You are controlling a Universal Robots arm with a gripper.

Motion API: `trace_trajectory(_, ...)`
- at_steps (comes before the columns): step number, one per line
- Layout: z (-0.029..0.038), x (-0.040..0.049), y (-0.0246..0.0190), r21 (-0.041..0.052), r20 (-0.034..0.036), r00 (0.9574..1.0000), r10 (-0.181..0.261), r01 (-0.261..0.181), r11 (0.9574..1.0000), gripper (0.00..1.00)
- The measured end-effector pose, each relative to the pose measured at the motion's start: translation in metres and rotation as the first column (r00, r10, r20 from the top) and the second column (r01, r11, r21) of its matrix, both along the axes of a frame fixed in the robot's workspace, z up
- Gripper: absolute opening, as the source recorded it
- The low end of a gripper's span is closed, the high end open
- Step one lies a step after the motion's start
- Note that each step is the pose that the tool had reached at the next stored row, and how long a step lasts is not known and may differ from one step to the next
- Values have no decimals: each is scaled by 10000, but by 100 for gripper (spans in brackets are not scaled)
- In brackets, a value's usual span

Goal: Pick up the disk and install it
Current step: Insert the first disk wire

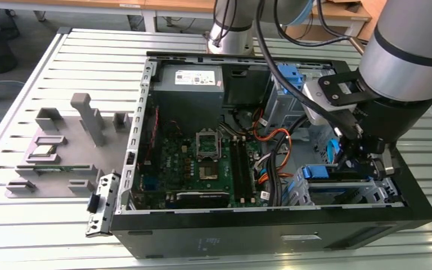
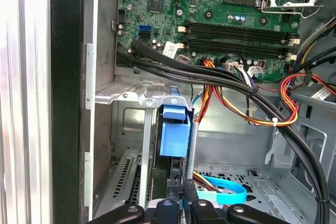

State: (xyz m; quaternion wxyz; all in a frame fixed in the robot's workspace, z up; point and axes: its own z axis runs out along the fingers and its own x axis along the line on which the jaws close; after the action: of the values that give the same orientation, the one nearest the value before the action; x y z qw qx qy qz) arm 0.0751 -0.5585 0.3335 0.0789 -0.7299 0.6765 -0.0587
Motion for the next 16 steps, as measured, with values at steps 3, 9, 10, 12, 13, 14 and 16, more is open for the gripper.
trace_trajectory(3, -3, -5, 0, 1, 1, 10000, -1, 1, 10000, 16)
trace_trajectory(9, -16, -9, 0, 2, 2, 10000, -1, 1, 10000, 16)
trace_trajectory(10, -16, -9, 0, 2, 2, 10000, -1, 1, 10000, 16)
trace_trajectory(12, -20, -9, 0, 3, 2, 10000, -1, 1, 10000, 16)
trace_trajectory(13, -23, -9, 0, 3, 3, 10000, -1, 1, 10000, 16)
trace_trajectory(14, -23, -9, 0, 2, 3, 10000, -2, 2, 10000, 16)
trace_trajectory(16, -24, -9, 0, 2, 3, 10000, -1, 1, 10000, 16)
